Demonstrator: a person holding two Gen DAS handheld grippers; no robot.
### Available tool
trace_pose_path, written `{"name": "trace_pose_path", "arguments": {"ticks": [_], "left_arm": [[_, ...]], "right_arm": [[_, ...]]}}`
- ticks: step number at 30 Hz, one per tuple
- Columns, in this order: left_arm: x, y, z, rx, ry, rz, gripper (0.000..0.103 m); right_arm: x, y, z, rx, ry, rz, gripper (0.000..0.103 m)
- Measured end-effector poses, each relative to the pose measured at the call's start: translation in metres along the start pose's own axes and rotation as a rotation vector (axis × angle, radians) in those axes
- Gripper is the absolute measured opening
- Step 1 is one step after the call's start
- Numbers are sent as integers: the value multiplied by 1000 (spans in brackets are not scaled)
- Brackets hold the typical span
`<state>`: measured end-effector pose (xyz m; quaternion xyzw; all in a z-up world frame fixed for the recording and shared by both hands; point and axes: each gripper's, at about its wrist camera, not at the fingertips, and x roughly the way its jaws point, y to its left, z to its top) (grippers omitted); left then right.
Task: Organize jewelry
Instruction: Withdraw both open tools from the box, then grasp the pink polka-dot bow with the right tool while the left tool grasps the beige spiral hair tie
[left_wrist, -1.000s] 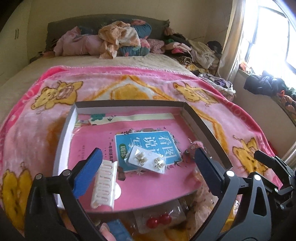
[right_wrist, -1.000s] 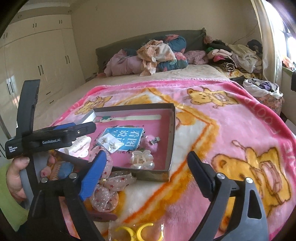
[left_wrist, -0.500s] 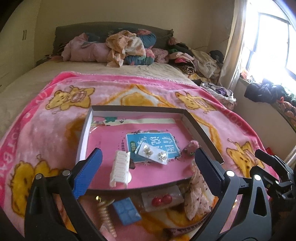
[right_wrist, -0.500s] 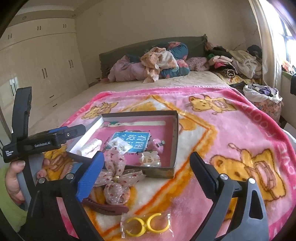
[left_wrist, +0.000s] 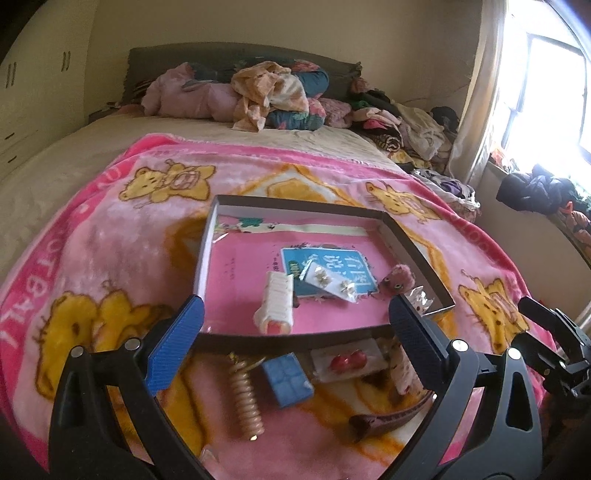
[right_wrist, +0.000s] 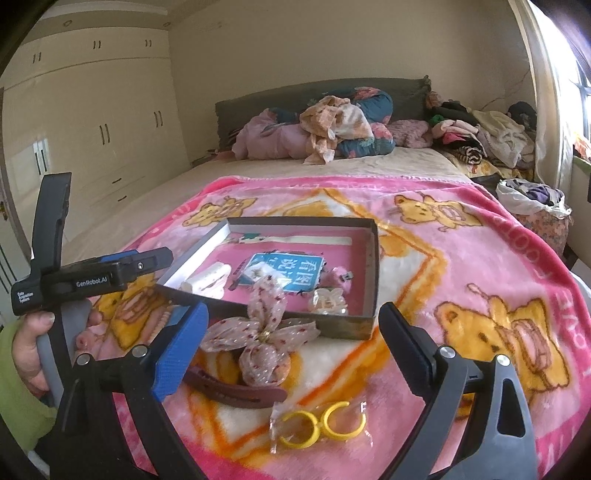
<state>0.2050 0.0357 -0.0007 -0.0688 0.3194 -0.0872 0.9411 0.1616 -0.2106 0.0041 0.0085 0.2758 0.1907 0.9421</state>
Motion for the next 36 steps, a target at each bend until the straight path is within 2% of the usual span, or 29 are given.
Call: {"name": "trace_pose_path", "arguments": {"ticks": [20, 36], "left_arm": [[-8, 18, -35, 32, 42, 57, 91], [11, 38, -61, 12, 120, 74, 91]], "right_arm": [[19, 28, -22, -48, 65, 42, 91], [53, 33, -35, -61, 124, 35, 91]]}}
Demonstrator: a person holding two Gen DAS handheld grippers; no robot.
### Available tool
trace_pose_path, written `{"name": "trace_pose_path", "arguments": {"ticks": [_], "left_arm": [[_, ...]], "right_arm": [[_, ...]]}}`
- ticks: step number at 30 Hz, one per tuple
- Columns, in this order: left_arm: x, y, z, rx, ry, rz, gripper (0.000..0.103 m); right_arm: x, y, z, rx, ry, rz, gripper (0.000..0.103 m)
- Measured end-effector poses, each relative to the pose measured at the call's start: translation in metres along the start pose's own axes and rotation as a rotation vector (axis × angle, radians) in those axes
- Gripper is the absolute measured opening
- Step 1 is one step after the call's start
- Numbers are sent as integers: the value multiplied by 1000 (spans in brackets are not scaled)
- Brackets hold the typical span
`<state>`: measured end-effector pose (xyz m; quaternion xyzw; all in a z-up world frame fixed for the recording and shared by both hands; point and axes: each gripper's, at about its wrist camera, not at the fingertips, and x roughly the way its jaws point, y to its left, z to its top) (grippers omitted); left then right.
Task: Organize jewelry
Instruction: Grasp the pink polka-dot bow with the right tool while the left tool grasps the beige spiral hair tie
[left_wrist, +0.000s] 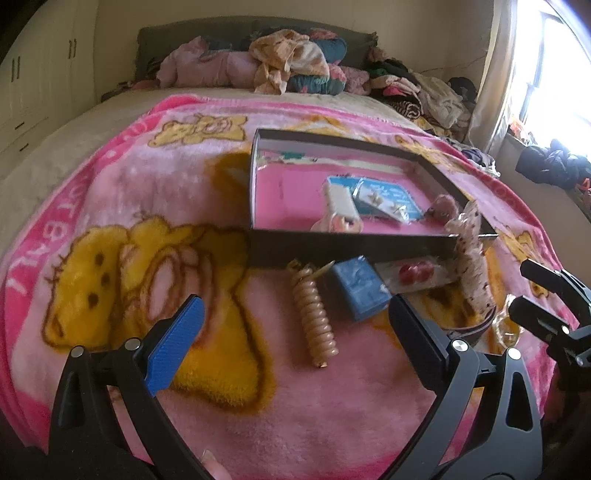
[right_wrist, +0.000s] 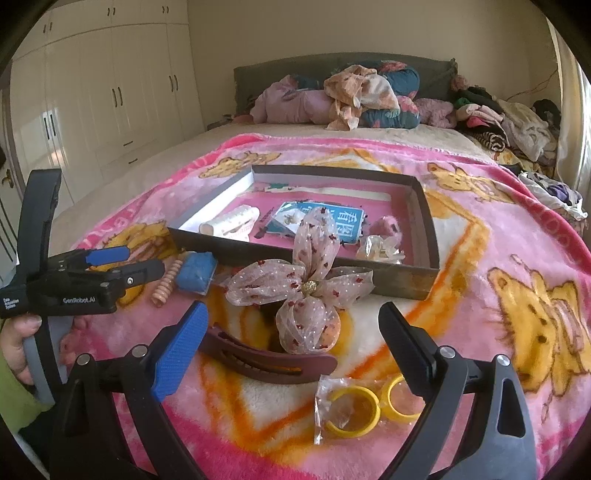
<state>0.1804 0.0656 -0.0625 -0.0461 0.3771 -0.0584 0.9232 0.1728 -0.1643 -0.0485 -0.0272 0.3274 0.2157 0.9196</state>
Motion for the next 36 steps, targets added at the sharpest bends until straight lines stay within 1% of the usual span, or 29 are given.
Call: {"name": "trace_pose_path", "arguments": {"ticks": [3, 7, 10, 12, 14, 15, 18, 19, 21, 24, 26, 27, 29, 30, 32, 34, 36], "left_arm": [[6, 3, -3, -7, 14, 4, 91], [12, 3, -5, -4, 27, -3, 77], [16, 2, -6, 4, 37, -22, 72], [18, 0, -8, 13, 45, -23, 68], [20, 0, -10, 15, 51, -25, 61], [20, 0, -11, 18, 53, -26, 60], [21, 1, -10, 14, 55, -31, 54], [22, 2, -10, 12, 56, -30, 50], [23, 2, -10, 12, 60, -29, 48], [22, 1, -10, 18, 63, -31, 44], [23, 1, -9, 16, 65, -40, 40], [23, 1, -9, 19, 65, -43, 39], [23, -1, -9, 25, 67, -47, 32], [23, -2, -9, 28, 69, -51, 30], [24, -3, -10, 31, 73, -59, 21], [23, -5, -10, 33, 76, -64, 15], [23, -5, -10, 35, 80, -61, 13]], "right_arm": [[8, -1, -1, -1, 13, -2, 91], [18, -2, 0, 9, 27, -7, 91], [26, -4, 1, 12, 40, -15, 91], [31, -5, 1, 11, 50, -21, 91], [35, -6, 2, 9, 57, -24, 90], [38, -6, 2, 4, 64, -31, 90], [46, -8, 0, 4, 87, -40, 83], [50, -11, 0, 14, 99, -37, 80], [54, -13, -1, 30, 114, -32, 73], [59, -15, -2, 50, 132, -34, 60], [59, -15, -3, 50, 132, -34, 45], [59, -14, -3, 46, 132, -33, 43], [58, -13, -4, 36, 129, -35, 35], [58, -13, -4, 36, 129, -33, 32], [57, -14, -3, 37, 124, -29, 24], [55, -13, -3, 41, 117, -23, 20], [52, -13, -3, 43, 109, -19, 19]]}}
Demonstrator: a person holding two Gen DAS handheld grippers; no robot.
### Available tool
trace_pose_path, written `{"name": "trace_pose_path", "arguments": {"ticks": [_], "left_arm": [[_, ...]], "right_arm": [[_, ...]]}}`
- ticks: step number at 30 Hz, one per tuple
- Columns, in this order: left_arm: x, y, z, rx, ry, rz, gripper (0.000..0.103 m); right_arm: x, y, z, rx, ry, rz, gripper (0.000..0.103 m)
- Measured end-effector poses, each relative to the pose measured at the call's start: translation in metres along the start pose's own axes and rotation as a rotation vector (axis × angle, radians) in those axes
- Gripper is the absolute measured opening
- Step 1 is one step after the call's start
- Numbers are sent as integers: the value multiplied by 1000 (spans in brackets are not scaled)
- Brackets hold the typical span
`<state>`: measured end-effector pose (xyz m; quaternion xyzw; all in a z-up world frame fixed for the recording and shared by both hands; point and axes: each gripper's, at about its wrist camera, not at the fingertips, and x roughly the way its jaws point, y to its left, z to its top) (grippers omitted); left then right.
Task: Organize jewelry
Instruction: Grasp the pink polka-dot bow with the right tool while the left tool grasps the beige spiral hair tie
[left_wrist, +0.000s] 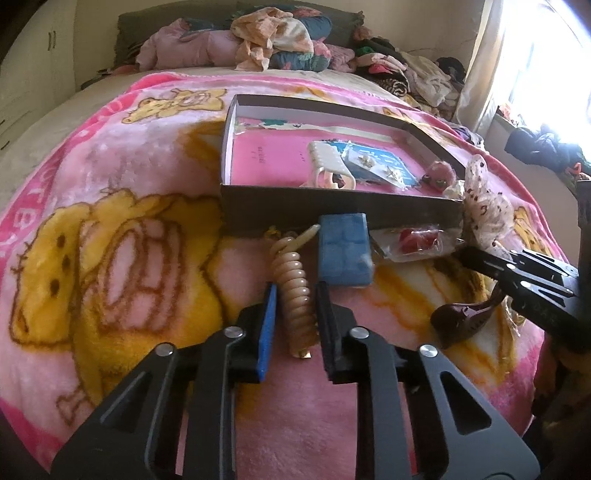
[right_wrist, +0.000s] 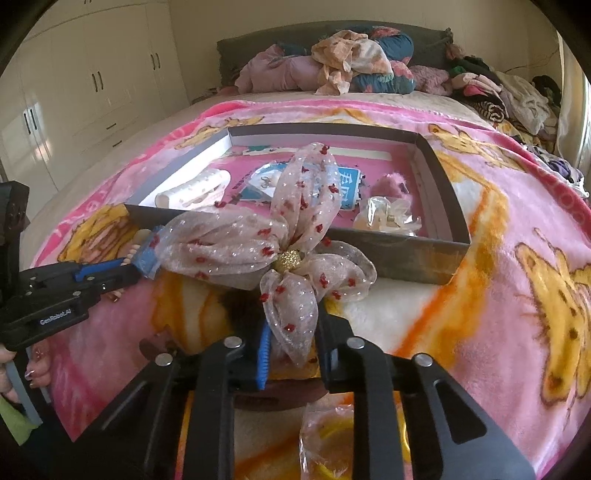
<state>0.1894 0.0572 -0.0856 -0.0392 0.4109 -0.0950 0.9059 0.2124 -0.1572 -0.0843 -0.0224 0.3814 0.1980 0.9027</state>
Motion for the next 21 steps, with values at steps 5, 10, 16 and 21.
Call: {"name": "trace_pose_path", "arguments": {"ticks": [5, 10, 16, 21], "left_arm": [[-2, 1, -1, -6, 4, 2, 11], [-8, 3, -2, -16, 2, 11, 11], [-20, -1, -1, -17, -15, 14, 11], [-29, -10, 1, -1, -33, 5, 11]], "right_arm": [[-9, 4, 1, -8, -23, 13, 17], [-20, 5, 1, -20, -45, 19, 17], [-32, 4, -1, -11, -62, 31, 17], [-41, 3, -3, -2, -73, 39, 17]]}}
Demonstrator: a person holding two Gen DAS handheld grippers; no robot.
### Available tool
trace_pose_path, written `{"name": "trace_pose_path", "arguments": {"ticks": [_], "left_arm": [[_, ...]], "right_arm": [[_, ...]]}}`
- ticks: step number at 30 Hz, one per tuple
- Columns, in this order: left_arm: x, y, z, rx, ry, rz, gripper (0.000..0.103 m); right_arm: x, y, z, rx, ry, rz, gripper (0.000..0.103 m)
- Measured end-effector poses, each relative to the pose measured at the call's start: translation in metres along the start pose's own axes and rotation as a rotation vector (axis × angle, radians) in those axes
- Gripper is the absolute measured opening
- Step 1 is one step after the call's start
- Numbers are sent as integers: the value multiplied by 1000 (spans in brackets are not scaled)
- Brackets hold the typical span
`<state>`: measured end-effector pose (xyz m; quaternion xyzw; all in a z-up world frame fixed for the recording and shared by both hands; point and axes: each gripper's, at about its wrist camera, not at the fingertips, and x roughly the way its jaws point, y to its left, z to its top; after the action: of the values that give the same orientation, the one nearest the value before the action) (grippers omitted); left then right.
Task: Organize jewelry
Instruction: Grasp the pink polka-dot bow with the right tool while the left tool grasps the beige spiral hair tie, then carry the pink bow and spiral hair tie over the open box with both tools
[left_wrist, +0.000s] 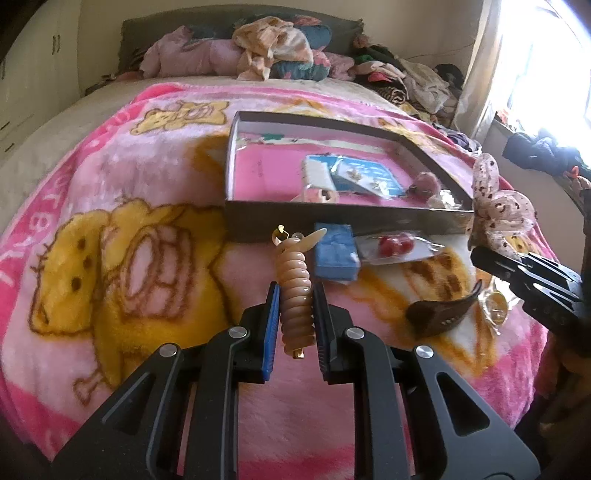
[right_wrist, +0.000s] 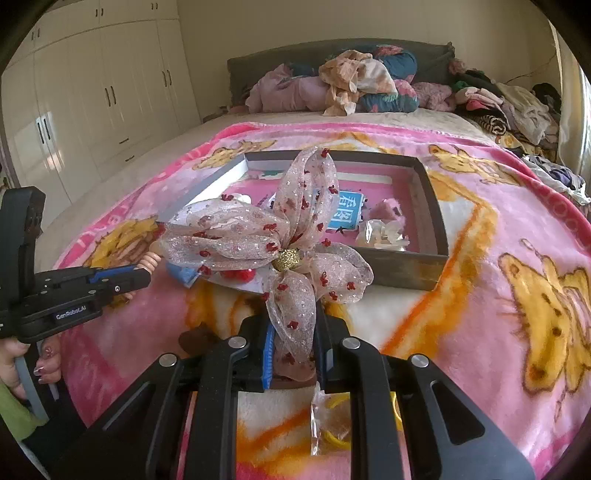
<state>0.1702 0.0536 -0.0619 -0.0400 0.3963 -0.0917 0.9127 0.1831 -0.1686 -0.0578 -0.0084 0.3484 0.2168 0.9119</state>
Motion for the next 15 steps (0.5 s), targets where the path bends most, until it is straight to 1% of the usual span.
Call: {"name": "trace_pose_path", "arguments": {"ticks": [8, 15], "left_arm": [[-10, -21, 7, 36, -32, -28, 11], [-9, -40, 14, 66, -45, -51, 11]], "right_arm": [[-16, -6, -1, 14, -29, -7, 17], [-30, -16, -4, 34, -48, -25, 17]]}}
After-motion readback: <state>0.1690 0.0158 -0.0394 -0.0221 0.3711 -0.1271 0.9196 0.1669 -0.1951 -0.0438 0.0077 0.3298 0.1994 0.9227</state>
